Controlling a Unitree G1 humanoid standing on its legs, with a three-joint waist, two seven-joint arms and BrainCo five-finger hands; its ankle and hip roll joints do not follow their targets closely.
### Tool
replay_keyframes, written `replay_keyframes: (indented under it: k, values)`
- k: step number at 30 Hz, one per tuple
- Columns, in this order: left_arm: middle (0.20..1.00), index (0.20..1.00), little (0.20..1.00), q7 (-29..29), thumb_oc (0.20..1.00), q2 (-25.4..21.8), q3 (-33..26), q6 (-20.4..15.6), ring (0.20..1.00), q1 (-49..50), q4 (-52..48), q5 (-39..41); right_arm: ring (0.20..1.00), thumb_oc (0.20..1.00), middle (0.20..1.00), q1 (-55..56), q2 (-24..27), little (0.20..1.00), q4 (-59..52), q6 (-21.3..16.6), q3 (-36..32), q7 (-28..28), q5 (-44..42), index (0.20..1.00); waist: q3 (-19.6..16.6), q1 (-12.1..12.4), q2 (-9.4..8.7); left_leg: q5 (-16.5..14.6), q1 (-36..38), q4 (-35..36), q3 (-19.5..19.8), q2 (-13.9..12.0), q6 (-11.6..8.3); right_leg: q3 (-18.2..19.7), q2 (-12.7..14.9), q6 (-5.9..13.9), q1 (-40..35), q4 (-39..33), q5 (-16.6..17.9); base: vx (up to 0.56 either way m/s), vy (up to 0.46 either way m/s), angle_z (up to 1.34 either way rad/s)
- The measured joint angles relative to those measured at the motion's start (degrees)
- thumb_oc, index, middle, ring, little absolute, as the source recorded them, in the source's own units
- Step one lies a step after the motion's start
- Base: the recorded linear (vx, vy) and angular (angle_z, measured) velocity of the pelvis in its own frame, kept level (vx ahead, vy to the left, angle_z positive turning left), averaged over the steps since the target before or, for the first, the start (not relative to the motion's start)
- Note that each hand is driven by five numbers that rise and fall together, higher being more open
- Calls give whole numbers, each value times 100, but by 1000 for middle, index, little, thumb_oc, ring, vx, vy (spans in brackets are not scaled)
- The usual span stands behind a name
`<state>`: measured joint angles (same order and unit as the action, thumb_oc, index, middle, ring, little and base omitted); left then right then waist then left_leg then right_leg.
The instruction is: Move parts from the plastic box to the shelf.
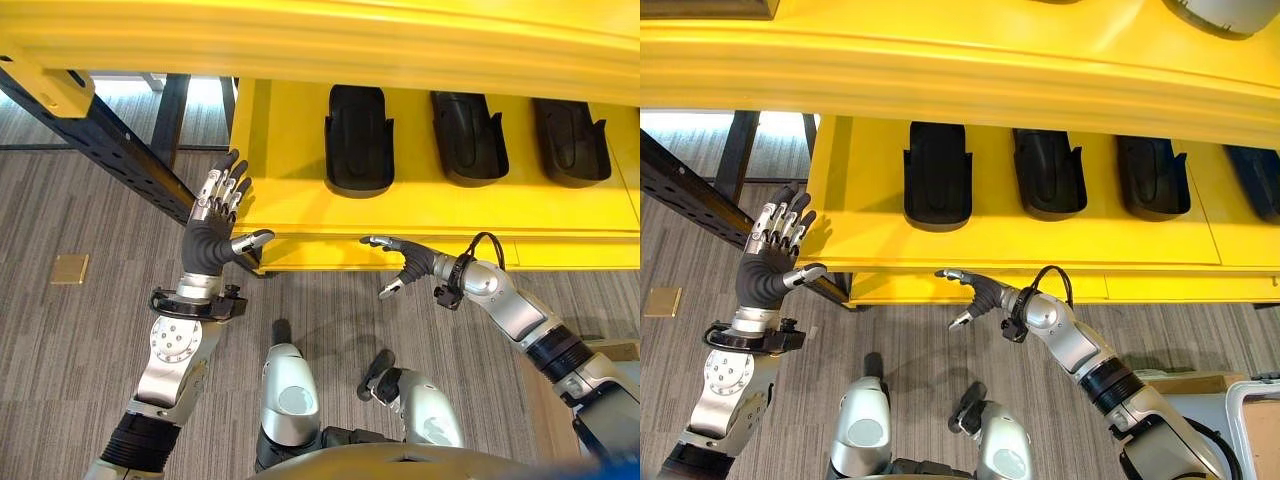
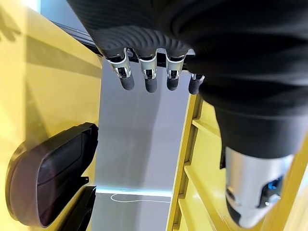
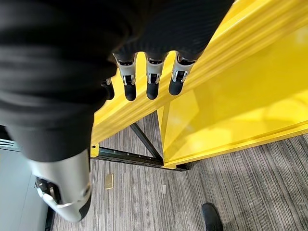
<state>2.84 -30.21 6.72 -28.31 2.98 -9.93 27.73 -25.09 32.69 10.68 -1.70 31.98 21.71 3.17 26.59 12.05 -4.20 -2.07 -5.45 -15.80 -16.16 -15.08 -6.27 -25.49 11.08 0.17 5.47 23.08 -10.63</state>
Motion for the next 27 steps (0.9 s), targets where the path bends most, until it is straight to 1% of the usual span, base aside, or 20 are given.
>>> replay_keyframes:
  k: [3,5,6,11,13,15,21,24,27]
  values:
    - [1000,1000,1000,0,1000,0,0,0,1000,2,0,-1,1000,1000,1000,-4,1,1000,2,-36,0,-78,143,1000,0,-1,0,-8,-1,-22,1,-4,-2,4,1,-1,-1,11,-3,0,0,0]
    - [1000,1000,1000,1,1000,0,0,3,1000,2,0,-1,1000,1000,1000,-5,2,1000,-29,-146,-2,-110,160,1000,0,-6,1,-12,-1,-30,0,-5,-2,6,3,-1,-1,16,-4,0,0,0]
    - [1000,1000,1000,1,1000,0,0,9,1000,3,0,-2,1000,1000,1000,-5,3,1000,-120,-252,-5,-116,160,1000,2,-9,3,-12,0,-30,-1,-6,-2,7,2,-1,-1,17,-5,0,0,0]
    - [1000,1000,1000,6,1000,0,4,16,1000,4,0,-3,1000,1000,1000,-66,9,1000,-668,-440,-9,-170,161,1000,8,-20,14,-17,9,-40,-6,-7,-2,16,7,-2,0,39,-13,0,0,0]
    - [1000,1000,1000,6,1000,1,9,17,1000,6,0,-5,1000,1000,1000,-224,20,1000,-753,-431,-10,-170,164,1000,22,-25,36,-21,17,-46,-16,-7,1,26,12,-2,2,50,-15,0,0,0]
    - [1000,1000,1000,9,1000,1,11,19,1000,12,-1,-9,1000,1000,1000,-391,194,1000,-946,-431,-15,-165,162,1000,54,-17,91,-21,23,-52,-19,-6,1,30,16,-2,2,63,-17,0,0,0]
    - [1000,1000,1000,11,1000,2,13,41,1000,23,-1,-9,1000,1000,1000,-413,224,1000,-1261,-413,-99,-46,170,1000,62,-32,105,-33,28,-58,-20,-9,-3,31,24,-7,11,101,-53,5,3,0]
    - [1000,1000,1000,14,1000,2,16,41,1000,28,0,-9,1000,1000,1000,-413,225,1000,-1260,-364,-99,-54,396,1000,63,-29,106,-60,29,-83,-22,7,3,34,51,-1,11,133,-73,0,0,0]
    - [1000,1000,1000,12,1000,8,63,52,1000,11,0,-10,1000,1000,1000,-422,224,1000,-1165,-178,-76,-127,718,1000,63,-21,106,-90,28,-133,-20,14,5,35,79,-4,11,187,-100,0,0,0]
